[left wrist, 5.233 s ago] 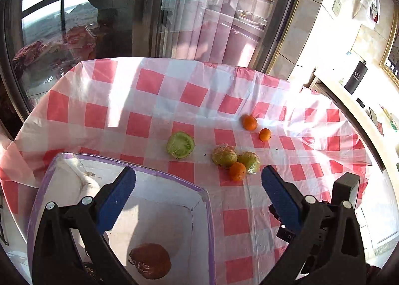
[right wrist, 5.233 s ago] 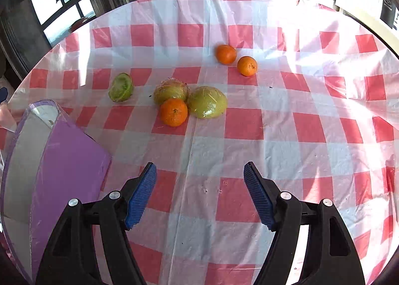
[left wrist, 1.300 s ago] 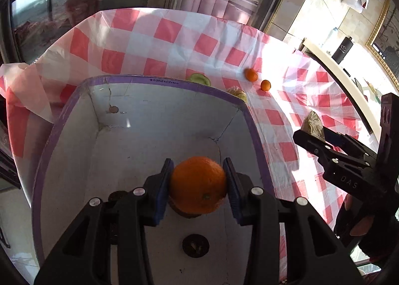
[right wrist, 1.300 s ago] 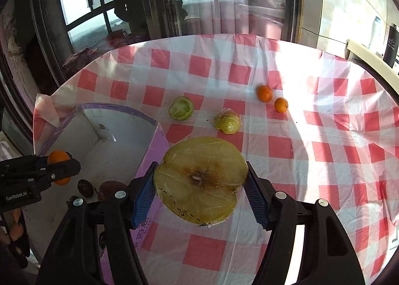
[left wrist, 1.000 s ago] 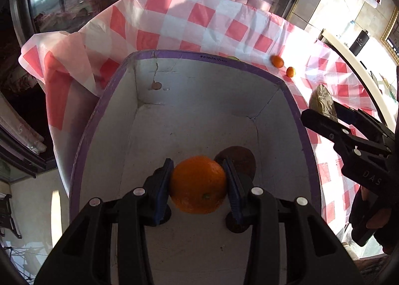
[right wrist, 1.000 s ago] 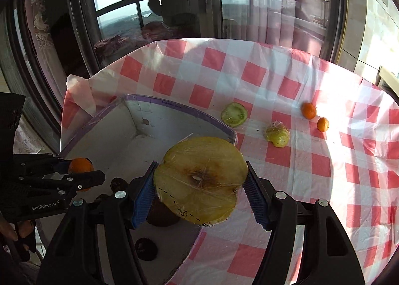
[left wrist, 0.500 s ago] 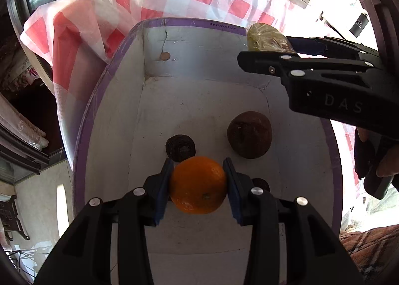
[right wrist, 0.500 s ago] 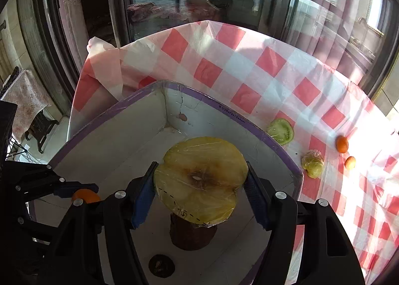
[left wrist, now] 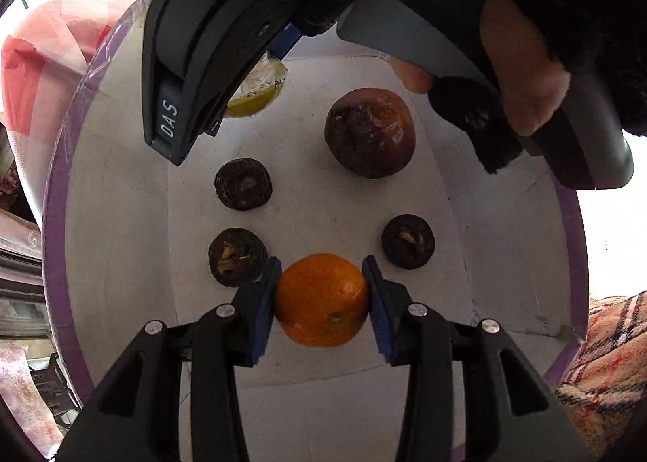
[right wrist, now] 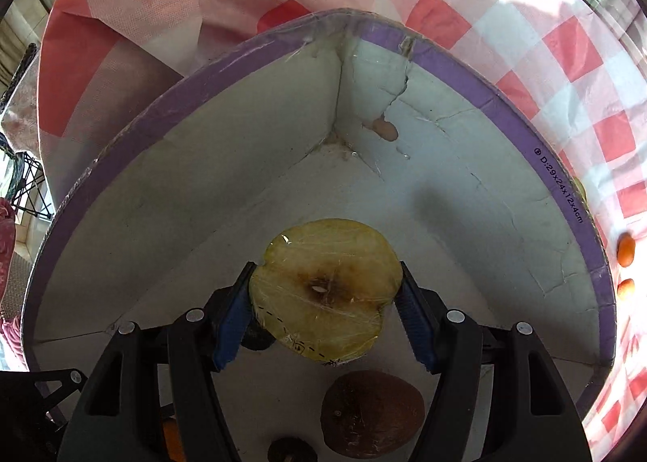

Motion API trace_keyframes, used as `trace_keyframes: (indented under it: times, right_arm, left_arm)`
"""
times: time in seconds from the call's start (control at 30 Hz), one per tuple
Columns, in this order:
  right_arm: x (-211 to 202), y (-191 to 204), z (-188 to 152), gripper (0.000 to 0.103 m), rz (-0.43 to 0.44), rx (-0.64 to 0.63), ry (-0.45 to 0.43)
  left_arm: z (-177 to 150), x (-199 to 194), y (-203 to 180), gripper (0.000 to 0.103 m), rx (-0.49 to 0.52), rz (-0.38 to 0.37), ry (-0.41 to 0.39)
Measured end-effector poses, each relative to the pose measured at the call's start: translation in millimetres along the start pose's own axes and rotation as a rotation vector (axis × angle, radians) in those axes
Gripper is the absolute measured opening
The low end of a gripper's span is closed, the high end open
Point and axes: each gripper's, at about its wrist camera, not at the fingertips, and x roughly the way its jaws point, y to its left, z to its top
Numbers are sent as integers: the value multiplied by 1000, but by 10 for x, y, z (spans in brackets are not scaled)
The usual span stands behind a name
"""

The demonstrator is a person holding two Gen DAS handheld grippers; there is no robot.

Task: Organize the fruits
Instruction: 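Place the orange and halved apple into the white box, opening both tools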

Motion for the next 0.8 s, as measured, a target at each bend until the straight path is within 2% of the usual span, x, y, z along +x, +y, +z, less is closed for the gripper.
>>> trace_keyframes:
  times: [0.17, 0.23, 0.27, 0.3, 0.37, 0.43, 0.5, 0.6, 0.67, 0.73, 0.8]
  right_arm:
    - [80, 42, -76, 66, 6, 14, 23]
    - [54, 28, -115, 66, 16, 38, 12]
    - [20, 15, -130, 67, 22, 48, -6]
    - [-19, -4, -144, 72, 24, 60, -22]
    - [-108, -44, -177, 79, 31, 85, -54]
    - [-234, -90, -221, 79, 45, 115, -97]
    - [-399, -148, -297, 79, 71, 150, -158]
    - [-758, -292, -472, 79, 114, 212, -294]
    - [-1029, -407, -652, 79, 136, 256, -405]
    - [-1287, -554, -820, 85, 147, 299, -499]
    - [-1466, -728, -965, 87, 164, 347, -563]
  left_arm:
    - [19, 13, -33, 44, 18, 10, 3]
    - [40, -14, -42, 61, 21, 9, -12]
    - [49, -34, -45, 73, 21, 11, -24]
    - [53, -53, -44, 78, 21, 14, -35]
    - [56, -77, -37, 82, 16, 12, -48]
    - [53, -101, 5, 86, 2, 11, -62]
    - [50, -154, 46, 92, -13, 11, -91]
    - [42, -276, 125, 94, -46, 35, -160]
    - [20, -393, 190, 98, -79, 52, -229]
    - [14, -510, 235, 100, -108, 87, -302]
    - [2, -648, 234, 101, -136, 131, -392]
